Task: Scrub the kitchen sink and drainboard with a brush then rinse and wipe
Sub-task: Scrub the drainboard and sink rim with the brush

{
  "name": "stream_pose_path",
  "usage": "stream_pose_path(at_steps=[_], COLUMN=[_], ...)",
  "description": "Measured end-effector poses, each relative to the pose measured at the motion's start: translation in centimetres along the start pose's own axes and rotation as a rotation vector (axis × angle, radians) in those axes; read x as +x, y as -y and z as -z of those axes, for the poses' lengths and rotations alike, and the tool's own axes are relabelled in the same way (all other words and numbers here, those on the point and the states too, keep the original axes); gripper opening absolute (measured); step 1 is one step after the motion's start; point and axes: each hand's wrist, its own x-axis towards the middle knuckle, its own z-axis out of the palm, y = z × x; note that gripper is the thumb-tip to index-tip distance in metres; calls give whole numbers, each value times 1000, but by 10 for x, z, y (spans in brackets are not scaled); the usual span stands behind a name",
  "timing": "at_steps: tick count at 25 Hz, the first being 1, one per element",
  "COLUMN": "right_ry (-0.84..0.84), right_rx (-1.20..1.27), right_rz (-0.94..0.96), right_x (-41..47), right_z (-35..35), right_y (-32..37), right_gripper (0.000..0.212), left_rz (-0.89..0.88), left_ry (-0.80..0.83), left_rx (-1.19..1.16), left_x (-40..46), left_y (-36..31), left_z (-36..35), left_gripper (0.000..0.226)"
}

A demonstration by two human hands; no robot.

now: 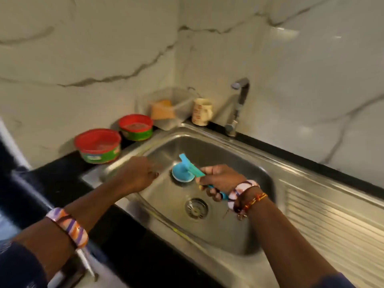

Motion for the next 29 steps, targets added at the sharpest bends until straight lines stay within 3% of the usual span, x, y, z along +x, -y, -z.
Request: stream_pose_path(at_steps=[4, 8, 11, 13, 16, 18, 20, 24, 29], right_ry=[-34, -315, -356, -395, -295, -268, -347, -307, -357], right_rx=[12, -413, -688, -732, -757, -805, -855, -840, -484], right_rz=[174, 395, 294, 297, 406, 364, 304, 371, 339], right_x=[95, 200, 243, 250, 243, 246, 254, 247, 220], right_z=[-54, -102, -112, -118, -124, -114, -109, -133, -109], right_y=[78, 117, 119, 120, 120, 128, 131, 133, 135], right_gripper=[34, 27, 33, 33, 29, 28, 32, 30, 25], left_rz=[48, 48, 57, -24, -127, -132, -127, -113, -138], left_ry=[-205, -60, 0, -43, -71, -48, -31, 41, 114], left_rx=[2, 115, 199, 273, 260, 195, 153, 123, 225], left_x=[38, 99, 120, 124, 127, 129, 132, 139, 137], left_y=[67, 101, 111, 114, 119, 122, 124, 118, 105], left_z=[39, 41, 32, 35, 42, 46, 48, 52, 62], left_gripper=[38, 58, 62, 52, 41, 39, 37, 42, 51])
